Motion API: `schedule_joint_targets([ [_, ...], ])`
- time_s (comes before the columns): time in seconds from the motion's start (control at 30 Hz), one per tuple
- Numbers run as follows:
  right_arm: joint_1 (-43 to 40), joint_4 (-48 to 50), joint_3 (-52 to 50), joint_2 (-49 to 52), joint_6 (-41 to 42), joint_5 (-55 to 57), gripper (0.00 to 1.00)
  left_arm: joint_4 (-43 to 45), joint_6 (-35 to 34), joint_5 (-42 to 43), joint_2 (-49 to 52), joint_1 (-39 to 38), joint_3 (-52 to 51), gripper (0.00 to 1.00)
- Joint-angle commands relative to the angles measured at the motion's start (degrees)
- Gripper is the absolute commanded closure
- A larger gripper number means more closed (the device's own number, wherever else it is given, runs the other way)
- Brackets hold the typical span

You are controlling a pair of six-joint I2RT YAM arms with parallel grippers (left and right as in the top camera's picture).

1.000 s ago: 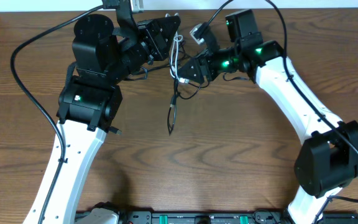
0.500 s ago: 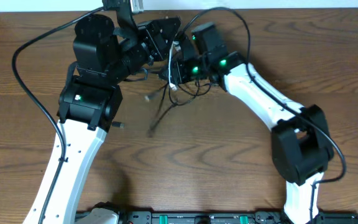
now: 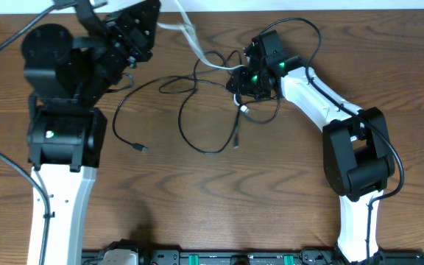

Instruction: Untangle cables

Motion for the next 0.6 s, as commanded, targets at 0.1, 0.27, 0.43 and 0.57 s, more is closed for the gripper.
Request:
schedule_joint_targets([
  [0.1,-0.9,-3.9,0.0,0.0,-4.5,0.1,0.58,0.5,0.6,-0.3,-0.9,2.5,1.8,0.93],
  [0.27,-2.0,-6.3,0.0,0.0,-8.5,0.1,0.59,1.2,0.7,-0.3,-1.2,3.9,2.1,0.93],
  [0.43,-4.0,-9.1,0.0,-0.2,-14.4,0.5,0.46,1.3,0.9,0.4,-1.2,5.2,3.2,0.93],
  [0.57,-7.3,-14.2,1.4,-2.8,-22.1,-0.8,0.33,0.0,2.9,1.0,-1.2,5.2,3.2,0.93],
])
